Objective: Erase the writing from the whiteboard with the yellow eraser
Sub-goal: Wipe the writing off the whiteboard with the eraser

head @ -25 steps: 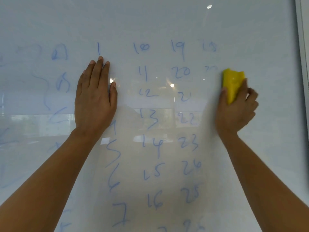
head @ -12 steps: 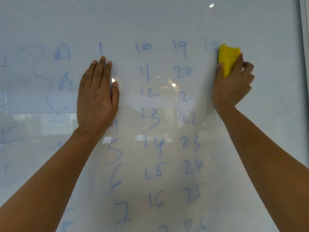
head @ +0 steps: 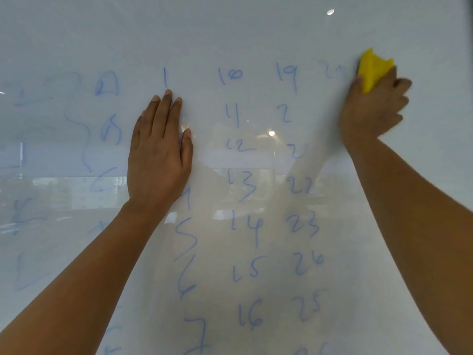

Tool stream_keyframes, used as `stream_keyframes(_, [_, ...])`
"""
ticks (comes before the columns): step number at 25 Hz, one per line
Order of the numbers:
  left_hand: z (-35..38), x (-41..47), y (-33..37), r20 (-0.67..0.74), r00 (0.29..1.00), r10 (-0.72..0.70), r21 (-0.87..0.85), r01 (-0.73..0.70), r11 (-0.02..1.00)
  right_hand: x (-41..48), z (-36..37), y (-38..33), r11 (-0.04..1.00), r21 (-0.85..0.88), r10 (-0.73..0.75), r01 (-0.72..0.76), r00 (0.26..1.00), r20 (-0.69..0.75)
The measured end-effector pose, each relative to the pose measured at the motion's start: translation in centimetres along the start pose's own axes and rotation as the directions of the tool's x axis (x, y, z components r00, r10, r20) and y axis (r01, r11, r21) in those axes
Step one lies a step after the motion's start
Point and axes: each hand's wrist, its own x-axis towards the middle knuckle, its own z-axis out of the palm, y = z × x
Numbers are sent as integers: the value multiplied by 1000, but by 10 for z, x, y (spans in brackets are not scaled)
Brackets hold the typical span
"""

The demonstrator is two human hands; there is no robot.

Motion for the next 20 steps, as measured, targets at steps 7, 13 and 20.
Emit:
stream_keyframes(7, [-1, 0, 0, 3, 1000, 2, -6, -2, 1000, -61, -15, 26, 718, 157, -694, 678, 716, 74])
stream_keyframes(13, [0, 0, 0, -5, 1000, 1, -4, -1, 1000, -5, -5, -30, 951, 44, -309, 306, 946, 94])
stream_keyframes(20, [-1, 0, -1, 12, 1000, -3, -9, 3, 1000, -78, -20, 2, 570, 203, -821, 796, 563, 95])
